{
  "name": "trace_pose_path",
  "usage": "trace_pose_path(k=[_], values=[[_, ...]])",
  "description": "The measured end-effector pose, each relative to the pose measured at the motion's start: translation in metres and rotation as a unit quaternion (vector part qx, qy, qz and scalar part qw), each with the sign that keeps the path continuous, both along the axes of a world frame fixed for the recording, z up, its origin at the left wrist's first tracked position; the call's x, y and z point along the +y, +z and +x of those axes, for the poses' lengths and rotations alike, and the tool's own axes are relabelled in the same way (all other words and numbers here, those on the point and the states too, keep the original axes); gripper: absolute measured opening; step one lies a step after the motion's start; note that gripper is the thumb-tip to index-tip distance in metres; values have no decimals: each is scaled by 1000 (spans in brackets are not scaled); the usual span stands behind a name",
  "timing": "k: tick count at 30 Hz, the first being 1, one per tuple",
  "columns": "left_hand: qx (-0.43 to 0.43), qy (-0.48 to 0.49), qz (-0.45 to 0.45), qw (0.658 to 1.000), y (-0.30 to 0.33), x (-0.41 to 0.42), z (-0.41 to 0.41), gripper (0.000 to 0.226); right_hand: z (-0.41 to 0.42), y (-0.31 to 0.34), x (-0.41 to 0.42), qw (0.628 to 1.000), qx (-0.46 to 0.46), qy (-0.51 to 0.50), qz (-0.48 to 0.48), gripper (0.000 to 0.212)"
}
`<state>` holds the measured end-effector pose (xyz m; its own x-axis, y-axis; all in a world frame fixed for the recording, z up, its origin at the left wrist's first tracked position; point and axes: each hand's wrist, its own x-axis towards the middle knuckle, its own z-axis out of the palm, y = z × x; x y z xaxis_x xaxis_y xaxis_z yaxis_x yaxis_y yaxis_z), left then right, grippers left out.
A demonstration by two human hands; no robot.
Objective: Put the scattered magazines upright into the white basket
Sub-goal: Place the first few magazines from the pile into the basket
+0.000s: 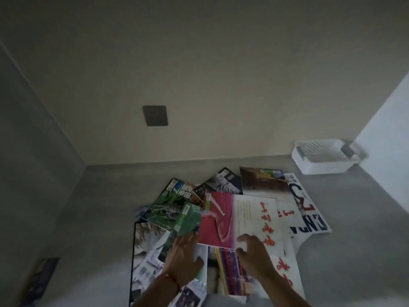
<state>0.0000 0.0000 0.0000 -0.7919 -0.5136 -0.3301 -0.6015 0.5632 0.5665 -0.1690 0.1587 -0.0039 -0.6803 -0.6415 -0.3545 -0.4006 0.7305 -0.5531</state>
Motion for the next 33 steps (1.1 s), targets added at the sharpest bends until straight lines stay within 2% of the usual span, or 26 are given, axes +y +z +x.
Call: trace_pose_path(k=[4, 6, 8, 10, 12, 14, 16, 17, 19, 20, 21, 25, 26, 27, 28, 30, 32, 33], values=[[-6, -7, 20, 1000, -5, -6, -20, 73, -18, -7, 7, 994, 52, -77, 49, 48], [13, 0, 49, 999, -5, -4, -37, 74, -37, -12, 14, 988, 42, -121, 88, 58], [47, 35, 86, 995, 1, -1, -55, 69, -57, -14, 19, 983, 6, -160, 89, 61], [55, 110, 122, 985, 7, 4, -77, 57, -73, -18, 23, 980, -14, -184, 81, 61], [27, 183, 103, 977, 9, 8, -96, 52, -83, -22, 24, 977, -20, -199, 74, 61], [-30, 245, 79, 966, 7, 9, -108, 63, -96, -26, 28, 973, -36, -219, 57, 58], [-62, 279, 71, 956, 6, 9, -114, 69, -112, -30, 36, 973, -67, -223, 6, 47], [-64, 292, 72, 952, 5, 9, -116, 63, -121, -31, 41, 972, -91, -214, -33, 36], [-63, 299, 94, 948, 6, 10, -118, 30, -139, -31, 53, 970, -138, -184, -82, 20], [-69, 291, 104, 949, 6, 10, -119, 16, -147, -29, 59, 970, -151, -165, -93, 20], [-73, 280, 104, 952, 6, 10, -119, 14, -155, -26, 64, 971, -160, -143, -104, 22], [-117, 220, 142, 958, 9, 7, -116, 19, -177, -5, 73, 979, -123, -59, -150, 23], [-136, 191, 133, 963, 8, 4, -119, 28, -180, 2, 73, 980, -104, -50, -165, 21], [-146, 158, 85, 973, 10, 2, -124, 42, -182, 11, 73, 978, -90, -42, -181, 19], [-126, 134, 18, 983, 15, 0, -133, 53, -184, 20, 73, 977, -81, -34, -197, 17], [-5, 94, -64, 994, 33, 1, -160, 71, -189, 40, 74, 973, -78, -14, -217, 16], [96, 11, -67, 993, 52, -3, -193, 81, -195, 62, 73, 971, -83, 3, -226, 22], [113, -20, -29, 993, 60, -6, -209, 80, -198, 73, 73, 969, -89, 5, -232, 23]])
